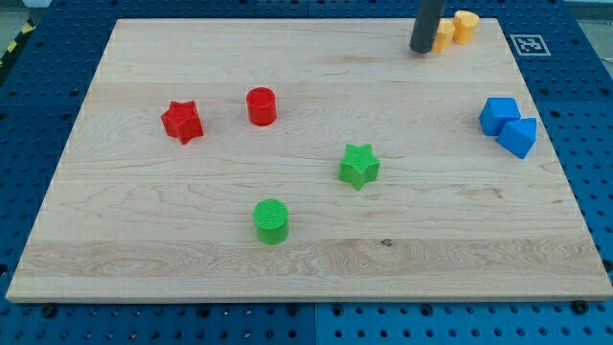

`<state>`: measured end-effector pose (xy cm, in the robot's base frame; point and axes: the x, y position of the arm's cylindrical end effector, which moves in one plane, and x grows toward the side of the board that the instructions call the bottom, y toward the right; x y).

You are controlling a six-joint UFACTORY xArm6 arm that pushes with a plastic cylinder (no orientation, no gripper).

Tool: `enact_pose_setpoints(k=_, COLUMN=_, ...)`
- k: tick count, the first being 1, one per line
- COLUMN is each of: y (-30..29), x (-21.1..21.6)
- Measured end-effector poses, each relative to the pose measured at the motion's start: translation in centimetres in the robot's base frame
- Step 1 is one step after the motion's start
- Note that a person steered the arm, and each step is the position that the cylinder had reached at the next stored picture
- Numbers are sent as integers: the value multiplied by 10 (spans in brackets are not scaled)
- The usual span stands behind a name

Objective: Move your arm to the top left side of the blue cube

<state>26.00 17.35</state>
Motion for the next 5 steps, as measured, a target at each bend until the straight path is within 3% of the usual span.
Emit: enact_pose_setpoints(k=5, y=-26, x=33)
